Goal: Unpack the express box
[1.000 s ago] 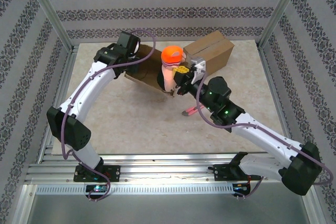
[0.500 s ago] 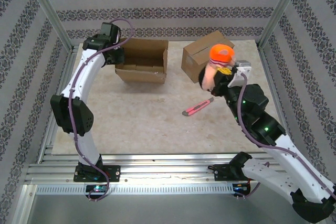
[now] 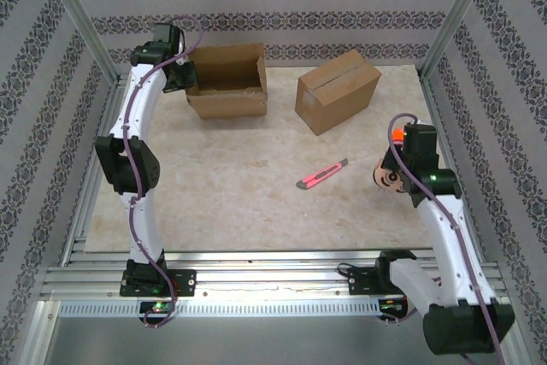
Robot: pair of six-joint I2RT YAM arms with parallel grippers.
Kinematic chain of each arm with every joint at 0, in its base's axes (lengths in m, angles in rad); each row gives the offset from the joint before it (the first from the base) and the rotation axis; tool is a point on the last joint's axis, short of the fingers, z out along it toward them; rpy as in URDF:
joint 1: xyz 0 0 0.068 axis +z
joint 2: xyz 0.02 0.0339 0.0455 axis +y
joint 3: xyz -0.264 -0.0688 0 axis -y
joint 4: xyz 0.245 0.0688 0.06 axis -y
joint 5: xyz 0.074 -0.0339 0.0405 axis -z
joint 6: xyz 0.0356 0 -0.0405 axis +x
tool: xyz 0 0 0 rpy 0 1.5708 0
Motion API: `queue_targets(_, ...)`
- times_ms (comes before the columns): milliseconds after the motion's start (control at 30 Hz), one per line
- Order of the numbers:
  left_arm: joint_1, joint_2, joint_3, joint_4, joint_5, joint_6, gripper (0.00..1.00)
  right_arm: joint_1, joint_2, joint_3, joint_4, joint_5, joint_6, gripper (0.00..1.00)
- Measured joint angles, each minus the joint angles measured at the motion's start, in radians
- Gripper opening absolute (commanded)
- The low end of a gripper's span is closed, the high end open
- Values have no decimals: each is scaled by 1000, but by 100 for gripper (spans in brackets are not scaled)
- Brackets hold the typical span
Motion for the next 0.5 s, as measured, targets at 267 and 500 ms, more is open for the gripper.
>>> queue_targets(267,2,77,105,-22,61,-27,20,-106,259,-34,31,-40,-15,0)
queue_targets(500,7,115,169,-32,92,-45,35,-152,430,-33,92,-46,-26,0)
